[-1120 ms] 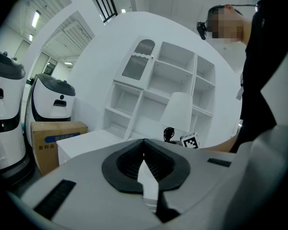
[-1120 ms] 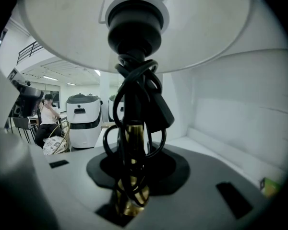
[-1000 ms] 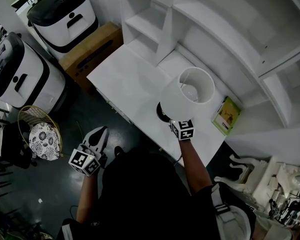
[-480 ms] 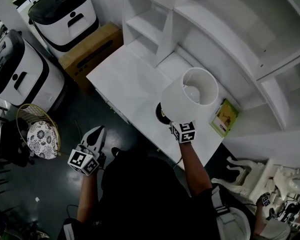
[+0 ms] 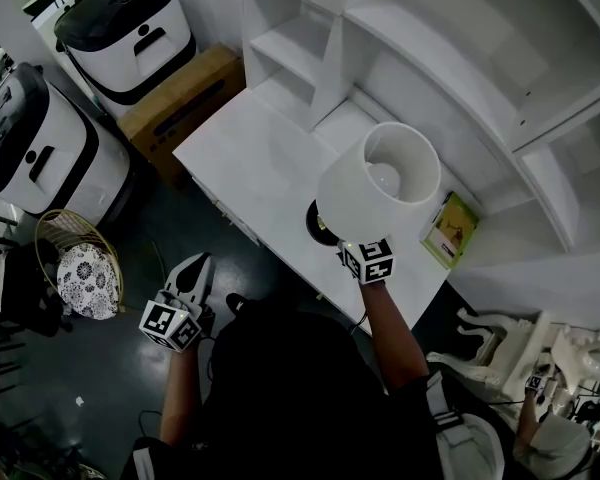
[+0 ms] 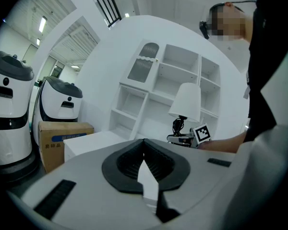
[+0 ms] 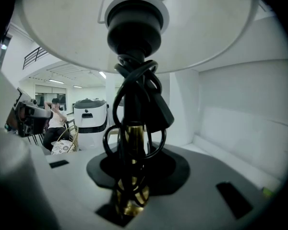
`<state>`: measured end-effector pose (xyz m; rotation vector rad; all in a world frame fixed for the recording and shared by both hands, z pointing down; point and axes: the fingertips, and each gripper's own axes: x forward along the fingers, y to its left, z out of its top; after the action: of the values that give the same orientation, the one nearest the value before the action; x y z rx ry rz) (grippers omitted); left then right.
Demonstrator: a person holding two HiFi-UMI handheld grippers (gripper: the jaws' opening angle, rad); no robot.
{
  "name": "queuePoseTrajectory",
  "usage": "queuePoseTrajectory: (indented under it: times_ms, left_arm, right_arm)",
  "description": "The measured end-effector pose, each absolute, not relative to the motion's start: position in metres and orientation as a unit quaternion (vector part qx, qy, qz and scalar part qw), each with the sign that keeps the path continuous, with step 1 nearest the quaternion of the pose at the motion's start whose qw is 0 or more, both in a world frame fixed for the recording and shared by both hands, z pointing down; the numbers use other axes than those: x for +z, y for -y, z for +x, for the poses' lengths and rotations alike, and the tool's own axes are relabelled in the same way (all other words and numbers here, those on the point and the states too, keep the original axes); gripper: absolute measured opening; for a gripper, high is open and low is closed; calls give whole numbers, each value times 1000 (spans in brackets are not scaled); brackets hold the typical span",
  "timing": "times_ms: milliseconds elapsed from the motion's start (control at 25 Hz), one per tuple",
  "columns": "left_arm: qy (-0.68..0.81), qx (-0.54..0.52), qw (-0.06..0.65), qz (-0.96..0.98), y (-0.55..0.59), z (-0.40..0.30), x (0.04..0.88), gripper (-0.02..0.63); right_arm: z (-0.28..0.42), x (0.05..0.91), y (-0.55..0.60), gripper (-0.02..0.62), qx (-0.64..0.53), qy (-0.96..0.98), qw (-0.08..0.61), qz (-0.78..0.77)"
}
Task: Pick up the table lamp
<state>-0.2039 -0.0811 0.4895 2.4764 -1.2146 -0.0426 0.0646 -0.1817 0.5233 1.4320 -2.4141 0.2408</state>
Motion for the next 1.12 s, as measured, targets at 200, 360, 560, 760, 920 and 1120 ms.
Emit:
queuePoseTrajectory:
  times_ms: [200,360,560,760,920,1120]
  left_arm:
    - [430,-18,194,882,85,-205,489,11]
    - [415,-13,192,889,91,-205,490,11]
    - [400,-14,186,897,104,-205,485,11]
    - [385,-13,187,904,116,-207,485,11]
    - [375,-15,185,908,126,-209,485,11]
    - [365,-20,184,913,135,-212,488,11]
  right_arm:
    - [61,520,182,118,87,845,167,500]
    - [58,519,183,118,89,843,168,503]
    - [55,515,185,118,89,838,170,511]
    - [50,509,190,118,89,834,169,518]
    - [46,510,193,118,92,832,174,519]
    - [39,506,196,118,89,832,181,518]
